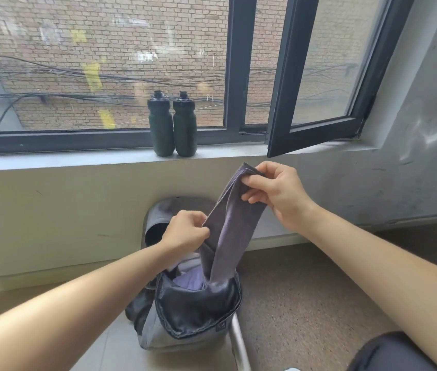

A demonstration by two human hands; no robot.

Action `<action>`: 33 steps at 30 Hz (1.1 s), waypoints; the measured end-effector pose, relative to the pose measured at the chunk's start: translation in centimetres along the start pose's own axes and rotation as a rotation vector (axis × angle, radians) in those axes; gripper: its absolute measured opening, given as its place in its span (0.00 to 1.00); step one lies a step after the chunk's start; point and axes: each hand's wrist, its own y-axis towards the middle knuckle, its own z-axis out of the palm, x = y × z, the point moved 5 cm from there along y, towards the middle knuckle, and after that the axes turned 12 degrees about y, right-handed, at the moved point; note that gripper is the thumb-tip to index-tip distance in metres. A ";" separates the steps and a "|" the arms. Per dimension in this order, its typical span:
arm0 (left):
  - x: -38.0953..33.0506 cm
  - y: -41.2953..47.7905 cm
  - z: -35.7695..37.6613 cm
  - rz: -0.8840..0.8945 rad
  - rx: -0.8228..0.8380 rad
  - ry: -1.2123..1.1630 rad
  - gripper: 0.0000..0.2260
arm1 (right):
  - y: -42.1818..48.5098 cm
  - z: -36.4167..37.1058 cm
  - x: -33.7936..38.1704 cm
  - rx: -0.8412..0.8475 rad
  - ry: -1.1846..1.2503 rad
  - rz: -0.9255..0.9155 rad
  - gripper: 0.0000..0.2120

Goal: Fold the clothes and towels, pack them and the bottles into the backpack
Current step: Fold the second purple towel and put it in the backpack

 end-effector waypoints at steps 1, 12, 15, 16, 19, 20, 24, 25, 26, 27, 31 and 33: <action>0.7 0.1 0.3 -0.017 0.023 0.018 0.09 | 0.1 -0.1 0.0 0.001 0.040 0.008 0.07; 4.1 0.0 2.7 0.056 0.326 0.226 0.20 | 1.4 -3.1 -0.8 -0.074 0.163 0.015 0.08; 4.3 -0.2 3.2 0.154 0.406 0.345 0.22 | 1.7 -4.4 -1.3 -0.123 0.141 0.015 0.08; 4.2 -0.3 3.1 0.174 0.406 0.378 0.20 | 1.8 -4.8 -1.5 -0.133 0.135 0.017 0.07; 4.1 0.2 2.3 0.195 0.287 0.517 0.11 | 2.1 -5.7 -1.9 -0.159 0.122 0.022 0.07; 4.1 0.3 1.8 0.193 0.231 0.551 0.09 | 2.2 -6.0 -2.1 -0.170 0.113 0.023 0.08; 4.3 0.7 0.3 0.157 0.095 0.552 0.06 | 2.7 -7.7 -3.0 -0.244 -0.076 0.016 0.07; 4.6 0.7 0.0 0.124 0.101 0.519 0.06 | 2.9 -8.2 -3.2 -0.259 -0.200 0.003 0.08; 4.8 0.8 -0.3 0.093 0.120 0.480 0.07 | 3.0 -8.6 -3.3 -0.269 -0.342 -0.020 0.08; 5.0 0.9 -0.5 0.074 0.138 0.445 0.07 | 3.1 -8.8 -3.4 -0.276 -0.473 -0.050 0.08; 5.1 0.9 -1.5 0.013 0.191 0.292 0.09 | 3.3 -9.1 -3.3 -0.321 -0.768 -0.120 0.10; 5.5 0.8 -2.3 -0.043 0.202 0.179 0.08 | 3.2 -8.8 -3.0 -0.316 -0.764 -0.129 0.10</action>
